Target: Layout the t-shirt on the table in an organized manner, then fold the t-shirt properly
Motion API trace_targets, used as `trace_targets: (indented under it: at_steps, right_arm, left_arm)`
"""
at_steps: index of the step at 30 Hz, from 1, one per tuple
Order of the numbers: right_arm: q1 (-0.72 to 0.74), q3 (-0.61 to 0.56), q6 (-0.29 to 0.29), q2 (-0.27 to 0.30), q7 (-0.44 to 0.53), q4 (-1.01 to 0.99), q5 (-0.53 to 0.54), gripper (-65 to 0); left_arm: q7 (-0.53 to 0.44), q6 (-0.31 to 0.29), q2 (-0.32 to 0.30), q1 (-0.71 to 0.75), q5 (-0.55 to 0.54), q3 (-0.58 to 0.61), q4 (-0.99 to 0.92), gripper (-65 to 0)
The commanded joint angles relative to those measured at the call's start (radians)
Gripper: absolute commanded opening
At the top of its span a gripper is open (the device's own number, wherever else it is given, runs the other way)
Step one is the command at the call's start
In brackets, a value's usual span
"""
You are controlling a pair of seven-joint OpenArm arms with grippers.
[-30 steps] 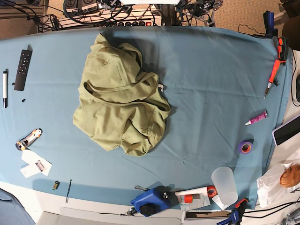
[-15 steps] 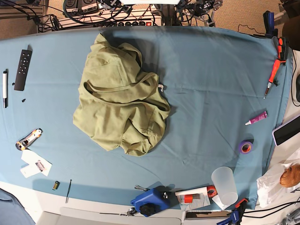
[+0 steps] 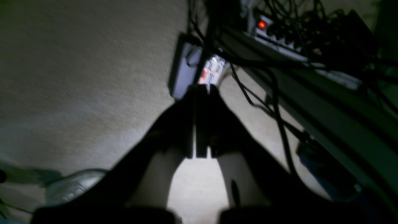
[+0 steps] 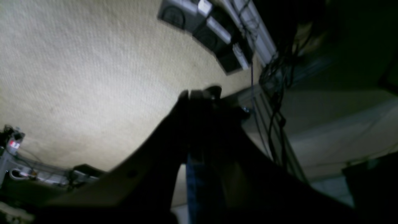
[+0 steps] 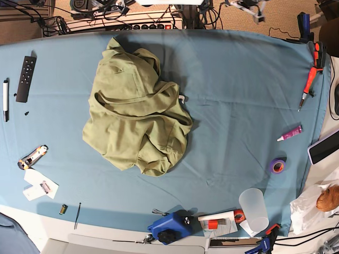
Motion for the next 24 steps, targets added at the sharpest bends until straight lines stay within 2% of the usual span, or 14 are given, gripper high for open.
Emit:
trace_targets:
  at_steps: [1,5,10,14,19,24]
  right_arm:
    - [-0.018,0.003,0.003,0.027,-0.001,0.032,0.002,-65.0]
    - [-0.076,0.003,-0.007,0.089,-0.006,0.162,0.003,-65.0]
    - [-0.150,0.003,-0.110,0.145,-0.016,0.302,0.003,-65.0]
    - [-0.198,0.003,-0.150,0.171,-0.038,0.378,0.008,-65.0]
    - [-0.279,0.003,-0.277,0.186,-0.087,0.482,0.032,-65.0]
    - [-0.368,0.003,-0.311,0.219,-0.126,0.618,0.028,-65.0]
  left_arm:
    - [0.000,-0.008,-0.012,0.027,-0.002,-0.001,0.021,-65.0]
    - [0.001,-0.012,-0.040,0.102,-0.018,-0.001,0.113,-65.0]
    - [0.004,-0.020,-0.052,0.214,-0.066,-0.001,0.266,-65.0]
    - [0.005,-0.068,-0.052,0.314,-0.080,-0.001,0.418,-65.0]
    - [0.070,-0.167,-0.052,0.436,-0.080,-0.001,0.625,-65.0]
    - [0.100,-0.177,-0.052,0.552,-0.081,-0.001,0.809,-65.0]
